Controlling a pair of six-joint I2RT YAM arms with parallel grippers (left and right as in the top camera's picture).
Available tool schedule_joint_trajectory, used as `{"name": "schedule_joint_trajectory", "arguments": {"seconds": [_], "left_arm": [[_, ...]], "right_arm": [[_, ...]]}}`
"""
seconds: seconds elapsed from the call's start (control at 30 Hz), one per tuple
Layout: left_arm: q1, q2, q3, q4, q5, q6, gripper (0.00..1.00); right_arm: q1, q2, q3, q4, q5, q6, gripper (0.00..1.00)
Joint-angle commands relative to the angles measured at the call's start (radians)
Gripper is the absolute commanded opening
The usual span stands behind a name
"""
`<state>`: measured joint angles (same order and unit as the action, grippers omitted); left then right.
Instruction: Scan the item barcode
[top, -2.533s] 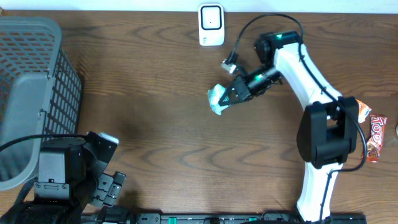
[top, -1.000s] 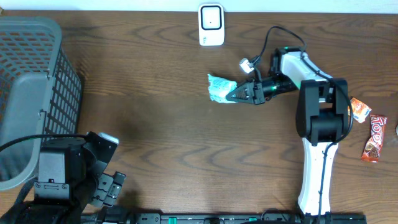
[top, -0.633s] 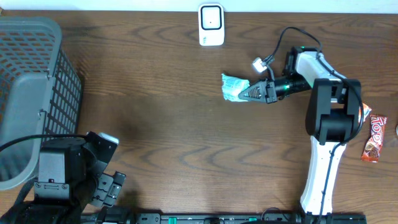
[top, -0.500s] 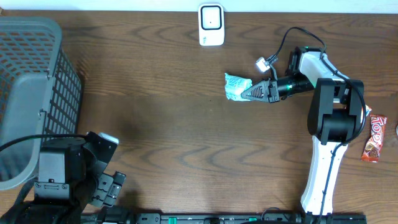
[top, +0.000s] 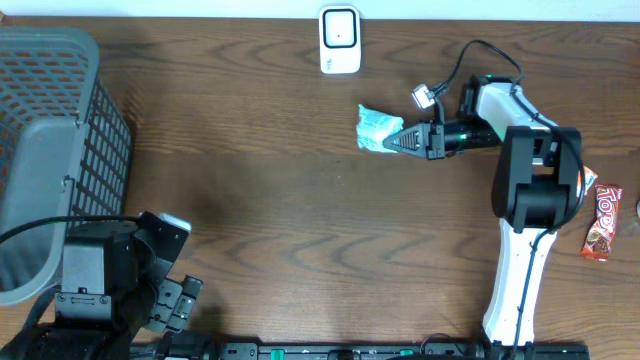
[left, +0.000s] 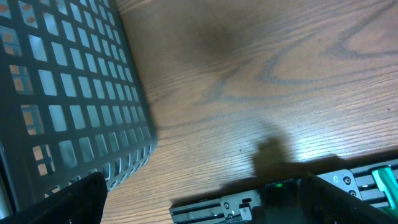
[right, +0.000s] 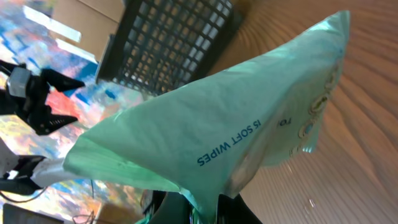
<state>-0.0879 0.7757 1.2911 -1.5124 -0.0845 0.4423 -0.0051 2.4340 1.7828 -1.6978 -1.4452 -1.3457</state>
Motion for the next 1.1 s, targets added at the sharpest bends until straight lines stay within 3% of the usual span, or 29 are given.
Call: {"name": "schedule_joint_trajectory", "arguments": {"seconds": [0.0,0.6,1.07], "left_arm": [[-0.002,-0.004,0.007,-0.002,-0.005,0.001,0.98],[-0.002,-0.004,0.007,-0.002,-0.005,0.001,0.98],[-0.002,-0.004,0.007,-0.002,-0.005,0.001,0.98]], "right_arm": [[0.061,0.001,-0.002,0.006,-0.117,-0.028,0.01],[0.308,0.001,0.016,0.011,-0.117,-0.138,0.01],[0.368,0.001,0.175,0.056,-0.117,-0.197,0.01]]}}
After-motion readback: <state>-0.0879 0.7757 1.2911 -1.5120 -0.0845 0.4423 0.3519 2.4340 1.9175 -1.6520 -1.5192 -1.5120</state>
